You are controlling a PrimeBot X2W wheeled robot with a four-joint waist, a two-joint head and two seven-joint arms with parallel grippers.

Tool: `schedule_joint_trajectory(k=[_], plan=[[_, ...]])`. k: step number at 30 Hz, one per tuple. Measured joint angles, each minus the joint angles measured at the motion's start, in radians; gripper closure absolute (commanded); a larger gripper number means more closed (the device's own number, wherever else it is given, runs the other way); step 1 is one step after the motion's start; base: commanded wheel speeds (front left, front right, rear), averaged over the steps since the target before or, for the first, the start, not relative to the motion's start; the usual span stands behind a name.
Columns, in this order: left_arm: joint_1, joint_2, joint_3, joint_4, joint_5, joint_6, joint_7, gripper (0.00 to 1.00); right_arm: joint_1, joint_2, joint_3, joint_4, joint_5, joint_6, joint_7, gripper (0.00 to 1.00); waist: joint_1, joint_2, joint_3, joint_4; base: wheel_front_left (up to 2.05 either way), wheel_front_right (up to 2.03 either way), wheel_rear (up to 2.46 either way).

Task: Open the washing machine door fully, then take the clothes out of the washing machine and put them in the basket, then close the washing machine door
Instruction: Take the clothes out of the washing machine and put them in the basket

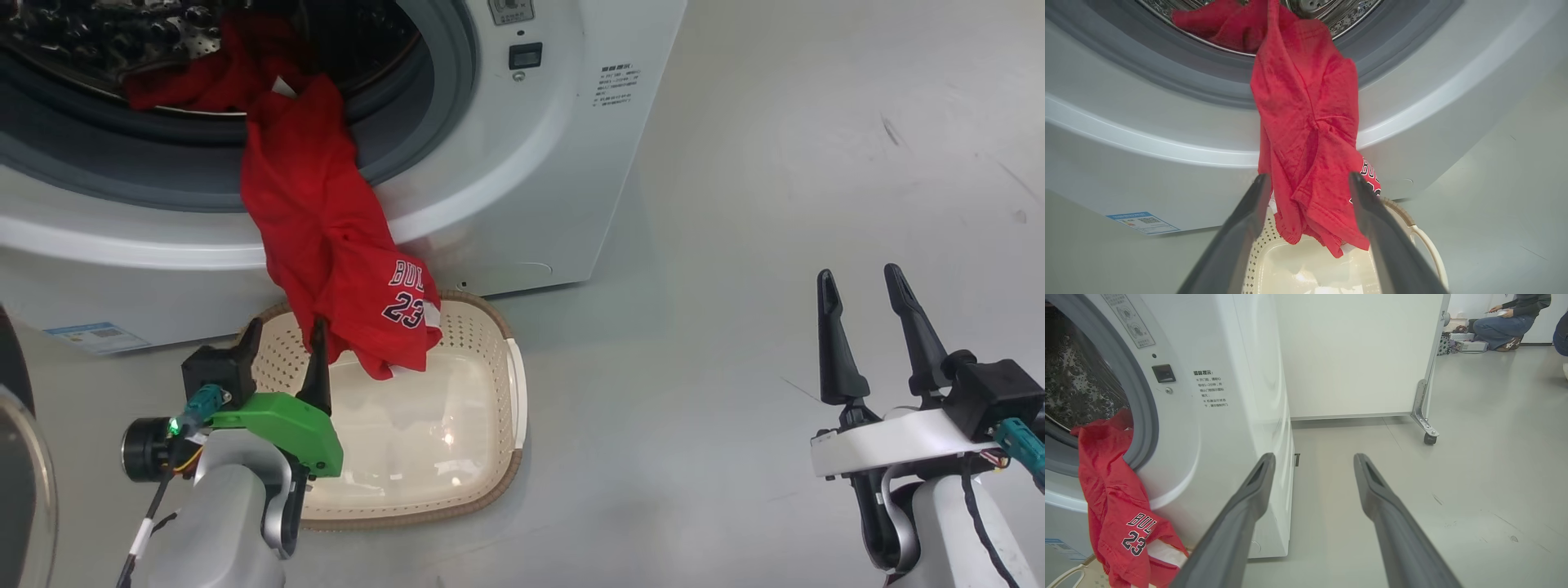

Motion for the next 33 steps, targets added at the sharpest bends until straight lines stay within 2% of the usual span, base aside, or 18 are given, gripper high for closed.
schedule_joint_trajectory(k=[9, 22, 33], plan=[[0.012, -0.002, -0.011, -0.108, 0.027, -0.001, -0.009, 0.0, 0.025, -0.001, -0.002, 0.015, -0.013, 0.0, 0.0, 0.0, 0.0, 0.0, -0.053, 0.045, 0.0, 0.0, 0.0], [0.126, -0.002, -0.009, -0.259, 0.043, 0.023, -0.009, 0.0, 0.071, -0.001, 0.007, 0.034, -0.027, 0.0, 0.0, 0.0, 0.0, 0.0, -0.136, 0.09, 0.0, 0.0, 0.0], [0.203, -0.002, -0.001, -0.331, 0.06, 0.037, -0.009, 0.0, 0.088, 0.0, 0.02, 0.045, -0.027, 0.0, 0.0, 0.0, 0.0, 0.0, -0.175, 0.093, 0.0, 0.0, 0.0]])
